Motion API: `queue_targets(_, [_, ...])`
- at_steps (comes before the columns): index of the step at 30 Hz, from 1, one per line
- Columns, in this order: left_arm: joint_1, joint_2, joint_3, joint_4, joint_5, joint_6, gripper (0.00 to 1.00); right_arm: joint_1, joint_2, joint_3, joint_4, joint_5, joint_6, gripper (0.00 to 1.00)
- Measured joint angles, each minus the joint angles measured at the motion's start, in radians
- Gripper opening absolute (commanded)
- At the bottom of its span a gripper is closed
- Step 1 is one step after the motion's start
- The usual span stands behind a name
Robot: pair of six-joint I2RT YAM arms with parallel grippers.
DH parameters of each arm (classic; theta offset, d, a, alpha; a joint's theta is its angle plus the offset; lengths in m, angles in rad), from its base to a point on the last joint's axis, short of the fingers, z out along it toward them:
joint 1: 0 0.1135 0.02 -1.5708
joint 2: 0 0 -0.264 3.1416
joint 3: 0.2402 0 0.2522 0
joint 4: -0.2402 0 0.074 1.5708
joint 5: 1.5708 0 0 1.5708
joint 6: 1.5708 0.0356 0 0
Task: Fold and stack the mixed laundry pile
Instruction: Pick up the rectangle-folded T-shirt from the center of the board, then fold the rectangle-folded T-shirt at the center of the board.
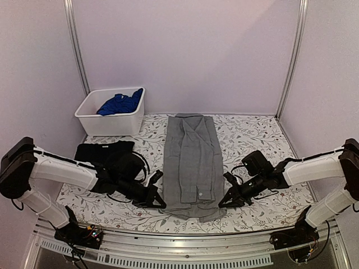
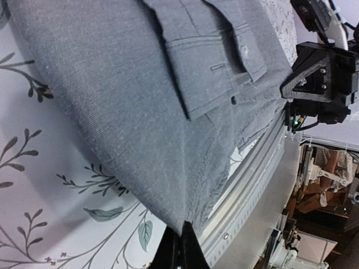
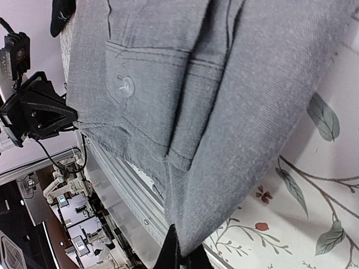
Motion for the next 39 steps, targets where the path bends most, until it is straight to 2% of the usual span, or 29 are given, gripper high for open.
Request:
queue_targets(7, [0.061, -0.013, 0.121, -0.074, 0.000, 0.056, 0.00, -0.031, -0.033, 0.134, -0.074, 0.042, -0.063, 0.00])
queue_targets(15, [0.191, 0.115, 0.303, -0.099, 0.006, 0.116, 0.00, -0.152, 0.066, 0.326, -0.121, 0.068, -0.177, 0.00])
queue_targets(23, [0.301, 0.312, 0.540, -0.117, 0.019, 0.175, 0.00, -0.282, 0.272, 0.536, -0.134, 0.058, -0.267, 0.00])
queue_targets(33, [0.418, 0.640, 0.893, -0.140, 0.016, 0.215, 0.00, -0.389, 0.576, 0.860, -0.128, 0.016, -0.331, 0.00])
queue_targets(39, [0.456, 0.748, 0.976, -0.148, 0.010, 0.212, 0.00, -0.431, 0.740, 1.020, -0.125, -0.016, -0.346, 0.00])
